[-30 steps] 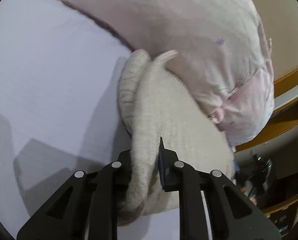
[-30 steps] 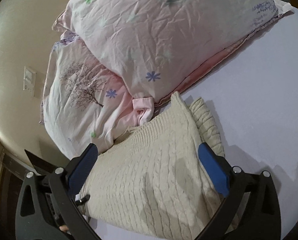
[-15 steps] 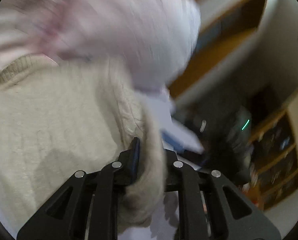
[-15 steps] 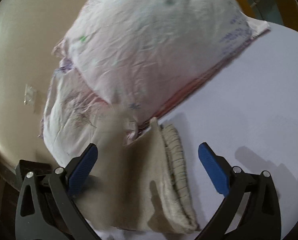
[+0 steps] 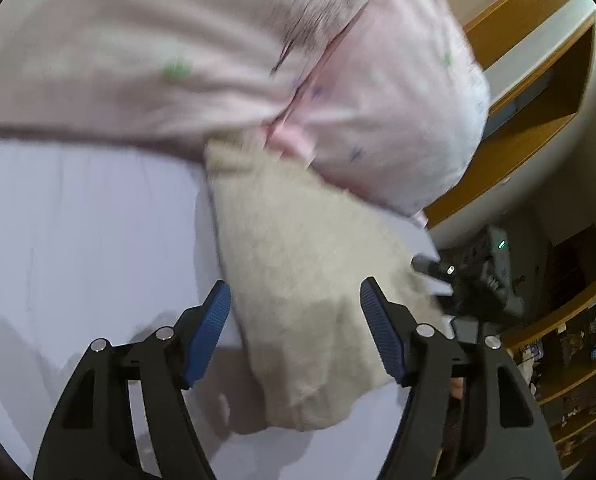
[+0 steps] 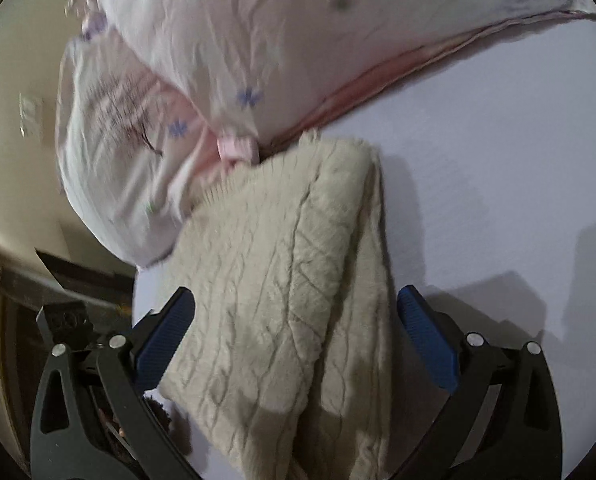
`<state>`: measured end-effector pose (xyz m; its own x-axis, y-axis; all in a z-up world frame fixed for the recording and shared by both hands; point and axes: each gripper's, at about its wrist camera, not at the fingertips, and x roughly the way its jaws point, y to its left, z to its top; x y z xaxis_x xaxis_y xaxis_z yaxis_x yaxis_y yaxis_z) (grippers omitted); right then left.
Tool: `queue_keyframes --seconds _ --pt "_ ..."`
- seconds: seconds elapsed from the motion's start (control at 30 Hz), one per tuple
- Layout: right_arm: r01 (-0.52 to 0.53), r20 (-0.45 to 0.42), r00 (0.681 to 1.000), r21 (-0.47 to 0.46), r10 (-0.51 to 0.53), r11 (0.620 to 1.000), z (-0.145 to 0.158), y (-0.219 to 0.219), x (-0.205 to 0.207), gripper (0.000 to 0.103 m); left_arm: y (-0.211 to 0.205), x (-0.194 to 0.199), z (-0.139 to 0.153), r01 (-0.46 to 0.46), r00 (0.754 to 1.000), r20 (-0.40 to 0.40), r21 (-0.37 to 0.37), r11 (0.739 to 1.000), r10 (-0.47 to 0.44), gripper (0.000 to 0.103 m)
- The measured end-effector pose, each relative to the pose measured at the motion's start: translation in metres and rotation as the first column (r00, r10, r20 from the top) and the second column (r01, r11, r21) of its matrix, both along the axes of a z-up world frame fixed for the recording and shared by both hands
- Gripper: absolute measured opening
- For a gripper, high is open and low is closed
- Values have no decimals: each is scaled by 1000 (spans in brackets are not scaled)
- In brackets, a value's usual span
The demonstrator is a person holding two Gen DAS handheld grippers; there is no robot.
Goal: Fold small clothes
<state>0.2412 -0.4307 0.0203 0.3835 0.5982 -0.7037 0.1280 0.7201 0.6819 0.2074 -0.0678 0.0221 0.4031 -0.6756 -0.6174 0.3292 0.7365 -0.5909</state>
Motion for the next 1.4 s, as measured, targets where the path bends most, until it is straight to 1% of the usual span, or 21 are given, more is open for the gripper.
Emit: queue_keyframes --seconds 0.17,0.27,0.3,0.37,0.4,0.53,0.6,0.7,0.73,0.77,0.8,0.87,0.93,0.97,1.07,1.13,1.17,1.23,1.27,1.3,1.4 --pt "-31 27 999 -18 32 999 -1 3 -5 101 -20 6 -17 31 999 -30 31 999 -30 81" --pt "-47 56 997 -21 48 999 -2 7 -9 66 -30 11 -27 33 998 -47 16 999 -32 82" --pt "-51 76 996 -27 53 998 0 8 -11 52 -33 13 -31 36 998 -50 8 999 -35 79" --pt "-43 112 993 -17 45 999 9 12 -14 40 -32 13 -35 40 998 -49 -7 999 -40 60" --pt "-45 133 990 -22 48 999 15 16 -15 37 -28 13 -32 46 998 -41 -14 999 -46 50" --pt "-131 231 964 -8 129 991 40 51 -14 35 12 -10 -5 36 997 72 -19 999 -35 46" --pt "-172 224 956 -94 189 981 40 80 -8 42 37 -22 3 -9 991 133 42 999 4 49" --pt "-104 233 953 -351 194 931 55 108 -20 51 56 -31 -4 -80 988 145 211 974 50 59" --pt "-82 259 947 -368 187 926 62 110 -27 58 65 -37 -6 -93 988 140 211 973 64 60" --pt "-39 316 934 -377 168 926 76 109 -42 72 70 -43 -5 -116 983 163 207 971 83 63" --pt "-16 374 915 -350 155 936 88 108 -57 80 79 -57 2 -157 971 214 219 963 110 70" --pt "-96 431 882 -228 189 969 102 111 -83 82 87 -83 14 -221 942 306 252 942 139 78" --pt "-223 412 872 -147 264 964 98 127 -93 82 90 -101 20 -225 930 341 235 945 137 78" --pt "-250 387 875 -154 291 956 92 140 -91 82 90 -109 21 -208 933 337 218 954 127 80" --pt "-188 253 930 -295 267 937 64 150 -70 80 83 -124 17 -174 945 311 220 960 101 85" --pt "-140 224 953 -267 202 953 55 135 -64 68 77 -132 17 -179 945 313 248 952 96 89" --pt "-123 231 956 -246 182 961 57 129 -67 65 70 -136 15 -194 941 323 284 939 96 91" --pt "-86 266 950 -273 161 958 72 123 -84 71 62 -141 10 -225 936 335 349 910 103 98" --pt "-59 285 946 -308 152 950 80 127 -93 90 55 -141 7 -240 936 336 390 889 106 102" --pt "-33 307 941 -339 144 940 85 128 -103 101 50 -142 4 -251 936 336 430 867 104 102" --pt "14 322 936 -444 144 896 91 134 -134 101 39 -143 -5 -275 936 337 519 809 102 102"
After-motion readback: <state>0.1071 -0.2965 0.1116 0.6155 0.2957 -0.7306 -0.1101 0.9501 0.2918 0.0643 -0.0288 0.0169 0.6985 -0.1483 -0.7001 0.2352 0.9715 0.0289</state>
